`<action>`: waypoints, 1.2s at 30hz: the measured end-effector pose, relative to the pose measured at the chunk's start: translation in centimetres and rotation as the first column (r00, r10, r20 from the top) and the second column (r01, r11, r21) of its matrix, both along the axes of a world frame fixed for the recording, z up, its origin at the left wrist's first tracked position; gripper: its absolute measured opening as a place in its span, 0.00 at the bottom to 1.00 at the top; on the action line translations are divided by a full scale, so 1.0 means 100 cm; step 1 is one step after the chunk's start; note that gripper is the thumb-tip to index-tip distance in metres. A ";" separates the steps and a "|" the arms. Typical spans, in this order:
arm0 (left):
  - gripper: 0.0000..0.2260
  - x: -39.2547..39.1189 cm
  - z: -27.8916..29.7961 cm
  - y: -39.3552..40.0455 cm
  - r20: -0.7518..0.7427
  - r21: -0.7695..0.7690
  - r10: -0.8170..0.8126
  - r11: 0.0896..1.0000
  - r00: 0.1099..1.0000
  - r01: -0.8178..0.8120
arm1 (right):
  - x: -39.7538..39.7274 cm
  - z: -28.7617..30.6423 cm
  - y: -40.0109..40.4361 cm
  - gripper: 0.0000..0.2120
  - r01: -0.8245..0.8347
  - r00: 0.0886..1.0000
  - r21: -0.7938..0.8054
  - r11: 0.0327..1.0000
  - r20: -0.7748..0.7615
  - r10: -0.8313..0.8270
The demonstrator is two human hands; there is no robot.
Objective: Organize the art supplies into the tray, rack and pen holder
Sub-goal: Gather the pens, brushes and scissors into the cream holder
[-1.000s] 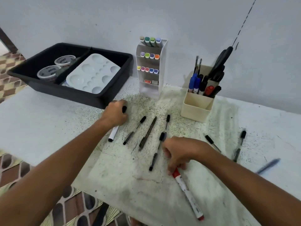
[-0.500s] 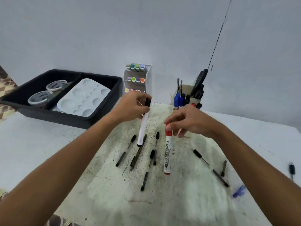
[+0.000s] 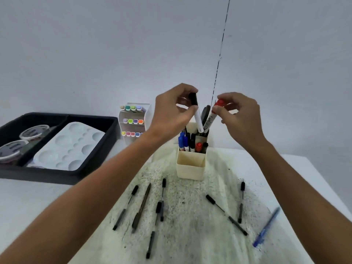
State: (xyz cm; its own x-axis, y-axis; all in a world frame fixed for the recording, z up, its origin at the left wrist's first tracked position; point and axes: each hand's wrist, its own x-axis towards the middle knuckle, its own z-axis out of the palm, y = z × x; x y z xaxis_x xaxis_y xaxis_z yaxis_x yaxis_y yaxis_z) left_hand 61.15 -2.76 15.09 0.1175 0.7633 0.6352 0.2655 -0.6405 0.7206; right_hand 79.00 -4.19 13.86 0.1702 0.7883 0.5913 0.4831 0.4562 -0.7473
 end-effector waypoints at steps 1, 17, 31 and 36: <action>0.13 0.004 -0.004 0.002 -0.021 0.008 -0.004 1.000 1.000 0.004 | 0.001 -0.005 0.001 0.10 0.008 1.000 -0.005 1.000 0.016 -0.008; 0.15 0.024 -0.080 0.040 -0.534 0.018 0.088 0.995 0.841 -0.093 | 0.000 -0.062 0.019 0.09 -0.006 0.983 -0.195 0.981 0.179 0.042; 0.26 0.019 -0.091 0.035 -0.715 0.229 0.256 0.965 0.651 -0.127 | 0.002 -0.074 0.022 0.16 0.062 0.962 -0.270 0.961 0.272 0.015; 0.28 0.021 -0.088 0.035 -0.762 0.257 0.267 0.961 0.589 -0.103 | 0.004 -0.079 0.022 0.21 0.109 0.945 -0.352 0.929 0.328 0.013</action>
State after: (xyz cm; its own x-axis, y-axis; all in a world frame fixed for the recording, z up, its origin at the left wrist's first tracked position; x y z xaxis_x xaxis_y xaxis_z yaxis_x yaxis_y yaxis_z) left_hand 63.22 0.75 6.33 0.4998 0.7184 0.4838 0.7996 -0.5974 0.0609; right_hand 79.44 -2.02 5.93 0.0638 0.9530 0.2962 0.7373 0.1550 -0.6575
